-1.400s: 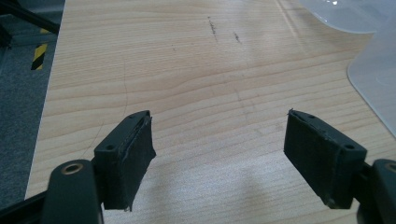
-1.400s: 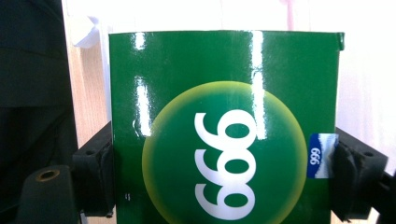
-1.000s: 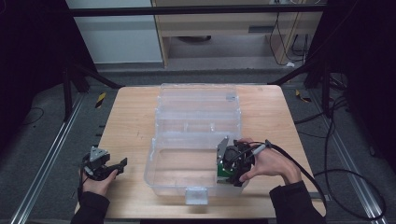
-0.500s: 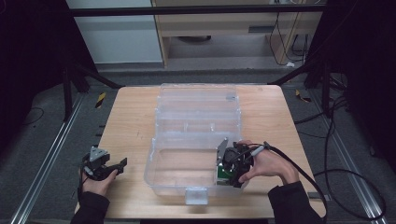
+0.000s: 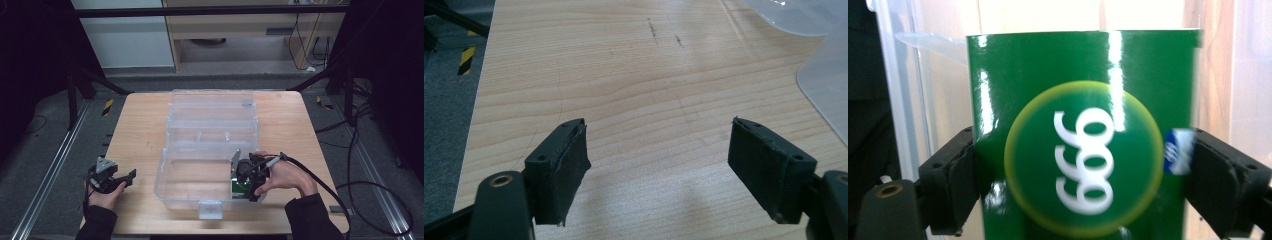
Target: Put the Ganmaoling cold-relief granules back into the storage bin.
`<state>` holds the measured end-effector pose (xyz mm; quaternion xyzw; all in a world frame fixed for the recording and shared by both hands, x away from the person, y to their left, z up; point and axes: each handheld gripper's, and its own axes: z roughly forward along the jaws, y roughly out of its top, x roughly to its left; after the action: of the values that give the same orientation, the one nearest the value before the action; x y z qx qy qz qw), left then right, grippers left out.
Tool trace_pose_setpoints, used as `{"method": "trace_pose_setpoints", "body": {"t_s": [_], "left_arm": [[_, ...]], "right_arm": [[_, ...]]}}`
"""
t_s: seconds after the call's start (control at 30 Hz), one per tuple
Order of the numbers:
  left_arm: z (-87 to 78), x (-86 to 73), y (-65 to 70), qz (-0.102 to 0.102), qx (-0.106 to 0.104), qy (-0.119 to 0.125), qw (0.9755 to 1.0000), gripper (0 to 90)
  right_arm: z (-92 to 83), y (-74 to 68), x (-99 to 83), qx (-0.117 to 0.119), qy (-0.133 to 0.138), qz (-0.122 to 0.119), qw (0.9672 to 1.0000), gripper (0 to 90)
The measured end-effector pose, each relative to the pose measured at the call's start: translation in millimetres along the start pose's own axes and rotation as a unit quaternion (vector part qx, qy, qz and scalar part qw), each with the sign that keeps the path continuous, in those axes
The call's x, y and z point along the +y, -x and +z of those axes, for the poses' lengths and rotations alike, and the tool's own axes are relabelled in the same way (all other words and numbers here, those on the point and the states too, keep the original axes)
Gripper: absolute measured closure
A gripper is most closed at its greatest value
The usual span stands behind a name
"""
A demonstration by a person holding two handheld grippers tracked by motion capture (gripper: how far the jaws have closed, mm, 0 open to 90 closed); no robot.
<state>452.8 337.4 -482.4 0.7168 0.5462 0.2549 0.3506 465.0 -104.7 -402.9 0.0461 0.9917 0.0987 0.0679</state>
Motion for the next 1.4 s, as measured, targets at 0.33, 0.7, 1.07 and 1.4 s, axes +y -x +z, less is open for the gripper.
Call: {"method": "trace_pose_setpoints", "body": {"t_s": [0.33,0.7,1.07,1.4], "left_arm": [[-0.1,0.1,0.5,0.0,0.0,0.001,1.0,23.1],[-0.5,0.0,0.6,0.0,0.0,0.001,1.0,23.1],[-0.9,0.3,1.2,0.0,0.001,0.002,1.0,23.1],[-1.2,0.4,1.1,0.0,0.002,0.004,1.0,23.1]], "right_arm": [[-23.6,-1.4,-8.1,-0.02,0.042,0.023,0.9987,12.3],[-57.2,-8.4,-28.1,-0.064,0.123,0.077,0.9873,7.3],[-60.8,-17.4,-82.3,-0.144,0.225,0.194,0.9438,4.0],[-50.8,-21.4,-123.7,-0.214,0.313,0.314,0.8706,2.0]]}}
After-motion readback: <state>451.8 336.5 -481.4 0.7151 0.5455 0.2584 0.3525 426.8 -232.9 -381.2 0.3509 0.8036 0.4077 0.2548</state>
